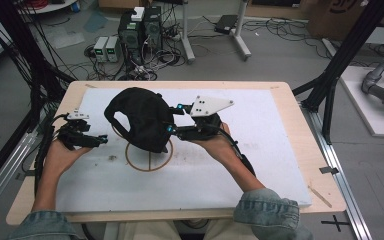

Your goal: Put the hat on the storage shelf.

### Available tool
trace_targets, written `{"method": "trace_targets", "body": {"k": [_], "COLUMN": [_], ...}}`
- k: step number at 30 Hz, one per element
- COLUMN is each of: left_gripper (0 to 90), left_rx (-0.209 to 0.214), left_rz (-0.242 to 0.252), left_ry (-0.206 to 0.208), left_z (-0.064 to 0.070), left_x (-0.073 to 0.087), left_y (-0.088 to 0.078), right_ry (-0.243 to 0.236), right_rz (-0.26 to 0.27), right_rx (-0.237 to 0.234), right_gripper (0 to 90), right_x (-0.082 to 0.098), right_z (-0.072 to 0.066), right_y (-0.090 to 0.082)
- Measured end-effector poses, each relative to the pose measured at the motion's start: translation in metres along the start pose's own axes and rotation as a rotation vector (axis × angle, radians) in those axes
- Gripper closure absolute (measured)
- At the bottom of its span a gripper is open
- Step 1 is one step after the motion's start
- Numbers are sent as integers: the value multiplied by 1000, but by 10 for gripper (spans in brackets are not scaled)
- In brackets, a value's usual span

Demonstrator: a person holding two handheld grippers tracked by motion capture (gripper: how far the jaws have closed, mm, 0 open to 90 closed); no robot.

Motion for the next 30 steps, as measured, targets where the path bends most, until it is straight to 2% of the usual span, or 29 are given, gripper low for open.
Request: {"method": "trace_targets", "body": {"k": [13, 18, 20, 25, 27, 30], "left_gripper": [189, 189, 189, 189, 188, 188], "left_rx": [-1, -2, -3, 1, -1, 1], "left_rz": [2, 3, 1, -6, -4, -10], "left_ry": [-3, 3, 5, 18, 20, 34], "left_z": [1, 2, 2, 5, 6, 9], "left_x": [0, 0, 0, 0, -1, -1], "left_y": [1, 1, 2, 3, 4, 6], "right_ry": [25, 63, 71, 107, 130, 173], "right_rz": [-2, -20, -22, -29, -32, -38], "right_rx": [49, 119, 126, 209, 247, 289], "right_gripper": [458, 380, 371, 287, 222, 175], "right_x": [6, 20, 23, 40, 48, 62], "right_z": [11, 27, 29, 47, 54, 65], "right_y": [-16, -34, -37, -58, -65, -75]}}
Point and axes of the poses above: each handheld gripper's, and its own axes: y roughly forward along the jaws, x roughly out of its underside, z roughly to its right, the point moved 9 cm from there along y, roughly forward along the jaws, and after that the axes turned 4 degrees about -x, right-handed, at the moved point
